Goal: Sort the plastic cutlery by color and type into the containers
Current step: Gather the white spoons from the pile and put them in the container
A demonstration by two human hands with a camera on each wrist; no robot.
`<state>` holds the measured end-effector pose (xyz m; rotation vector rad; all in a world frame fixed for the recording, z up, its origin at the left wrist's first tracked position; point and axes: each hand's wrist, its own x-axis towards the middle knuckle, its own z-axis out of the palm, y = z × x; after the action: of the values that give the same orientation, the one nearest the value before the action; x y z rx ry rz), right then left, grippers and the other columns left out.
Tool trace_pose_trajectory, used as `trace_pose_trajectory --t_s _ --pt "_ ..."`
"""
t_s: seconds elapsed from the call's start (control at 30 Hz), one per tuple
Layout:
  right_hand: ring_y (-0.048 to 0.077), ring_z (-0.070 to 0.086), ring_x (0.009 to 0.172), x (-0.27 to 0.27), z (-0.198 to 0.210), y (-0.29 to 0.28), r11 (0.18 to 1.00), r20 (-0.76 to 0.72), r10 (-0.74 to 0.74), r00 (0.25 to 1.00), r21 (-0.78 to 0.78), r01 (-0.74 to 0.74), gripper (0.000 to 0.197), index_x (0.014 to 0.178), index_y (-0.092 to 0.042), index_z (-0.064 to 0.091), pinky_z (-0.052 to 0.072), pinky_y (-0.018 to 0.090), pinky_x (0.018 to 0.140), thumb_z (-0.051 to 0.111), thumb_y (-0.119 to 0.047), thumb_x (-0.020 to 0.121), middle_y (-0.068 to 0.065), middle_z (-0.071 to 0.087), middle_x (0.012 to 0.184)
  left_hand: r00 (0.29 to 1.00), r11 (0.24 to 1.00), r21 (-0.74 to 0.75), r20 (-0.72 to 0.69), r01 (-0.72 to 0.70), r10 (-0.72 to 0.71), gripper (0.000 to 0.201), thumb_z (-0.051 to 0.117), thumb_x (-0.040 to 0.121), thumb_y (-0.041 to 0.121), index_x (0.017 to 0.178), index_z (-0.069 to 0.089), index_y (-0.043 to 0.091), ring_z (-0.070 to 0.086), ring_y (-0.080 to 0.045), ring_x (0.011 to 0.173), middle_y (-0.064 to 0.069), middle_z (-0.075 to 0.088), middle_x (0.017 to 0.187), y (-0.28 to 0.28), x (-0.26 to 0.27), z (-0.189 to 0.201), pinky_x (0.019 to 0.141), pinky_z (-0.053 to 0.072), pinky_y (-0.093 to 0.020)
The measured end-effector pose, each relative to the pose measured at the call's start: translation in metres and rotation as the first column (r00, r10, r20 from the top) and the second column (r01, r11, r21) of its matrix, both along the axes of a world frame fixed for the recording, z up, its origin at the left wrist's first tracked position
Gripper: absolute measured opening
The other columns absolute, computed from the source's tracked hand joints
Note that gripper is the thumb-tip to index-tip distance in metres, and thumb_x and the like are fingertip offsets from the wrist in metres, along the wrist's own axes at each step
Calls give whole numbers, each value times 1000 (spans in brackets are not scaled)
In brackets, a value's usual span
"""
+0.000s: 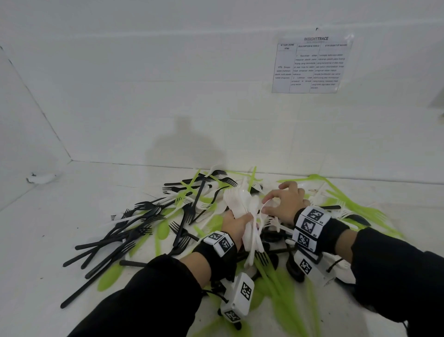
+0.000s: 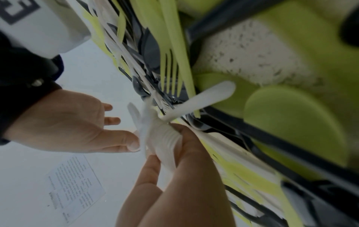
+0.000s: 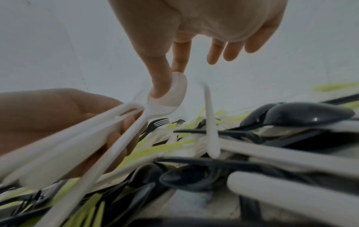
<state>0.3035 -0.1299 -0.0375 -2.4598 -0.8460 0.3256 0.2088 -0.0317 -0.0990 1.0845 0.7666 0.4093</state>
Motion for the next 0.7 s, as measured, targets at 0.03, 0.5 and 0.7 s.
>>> trace_pose_trajectory --t_s 0.03,0.5,0.7 --pt "18 42 106 3 2 2 998 -65 59 996 31 -57 21 96 -26 67 34 29 91 72 -26 76 0 43 117 1000 1000 11 -11 -6 7 29 55 88 -4 117 53 -1 65 -26 76 -16 64 100 1 1 -1 72 55 -36" --pt "24 55 64 3 -25 24 932 -732 93 675 303 200 32 121 10 47 51 32 57 52 3 91 15 55 77 992 997 -36 114 63 -59 43 63 77 -7 120 54 -5 64 -29 80 -20 65 99 -9 -5 2 64 57 -33" --pt "13 36 51 -4 -14 25 971 -764 -9 645 148 190 14 84 -14 50 37 23 52 47 -13 97 4 44 65 992 998 4 111 62 -62 32 63 80 -8 110 60 2 65 -26 82 -13 67 94 -4 -1 -2 70 56 -35"
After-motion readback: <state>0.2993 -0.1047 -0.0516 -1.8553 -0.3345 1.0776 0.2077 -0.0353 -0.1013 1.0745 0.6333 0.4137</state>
